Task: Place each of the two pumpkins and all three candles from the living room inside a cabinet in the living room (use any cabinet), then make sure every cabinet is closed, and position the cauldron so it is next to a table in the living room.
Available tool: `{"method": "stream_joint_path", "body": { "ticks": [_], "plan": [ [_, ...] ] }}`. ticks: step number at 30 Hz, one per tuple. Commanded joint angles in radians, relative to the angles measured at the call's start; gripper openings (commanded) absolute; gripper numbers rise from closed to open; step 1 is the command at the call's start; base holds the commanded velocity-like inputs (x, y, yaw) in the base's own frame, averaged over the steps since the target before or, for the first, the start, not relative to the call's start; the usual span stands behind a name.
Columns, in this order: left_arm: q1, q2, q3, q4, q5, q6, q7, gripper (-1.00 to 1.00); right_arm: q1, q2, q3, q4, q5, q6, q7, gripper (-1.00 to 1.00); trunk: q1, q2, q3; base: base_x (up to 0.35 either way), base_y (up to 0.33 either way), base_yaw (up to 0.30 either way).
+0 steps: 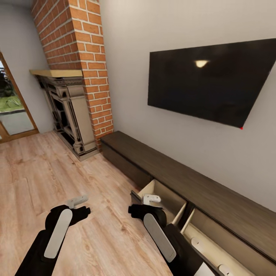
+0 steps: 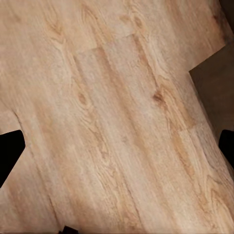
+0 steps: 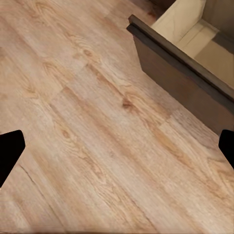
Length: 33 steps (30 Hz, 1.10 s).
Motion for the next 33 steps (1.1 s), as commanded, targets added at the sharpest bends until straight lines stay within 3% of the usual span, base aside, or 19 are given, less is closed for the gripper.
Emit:
{"method": "stream_joint_path", "body": {
  "ticks": [1,10,27,33],
  "plan": [
    [-0.001,0.000,0.000,-0.001,0.011,0.003,0.010,1.00,-0.001,0.000,0.001,-0.001,-0.009,0.001,-0.010,1.00,-0.004,0.007,0.002,0.000,0.000,0.291],
    [0.000,-0.001,0.000,-0.001,0.015,0.003,0.008,1.00,-0.001,0.000,0.001,-0.002,-0.009,0.002,-0.010,1.00,-0.038,0.070,0.030,0.000,0.000,0.291],
    [0.000,-0.001,-0.003,-0.003,0.017,0.004,0.008,1.00,-0.001,0.000,0.001,-0.002,-0.008,0.002,-0.010,1.00,-0.038,0.070,0.030,0.000,0.000,0.291],
    [0.000,0.000,-0.005,-0.002,0.017,0.005,0.007,1.00,-0.001,-0.003,0.003,-0.009,-0.008,0.001,-0.007,1.00,-0.038,0.070,0.030,0.190,0.091,0.178]
  ]
}}
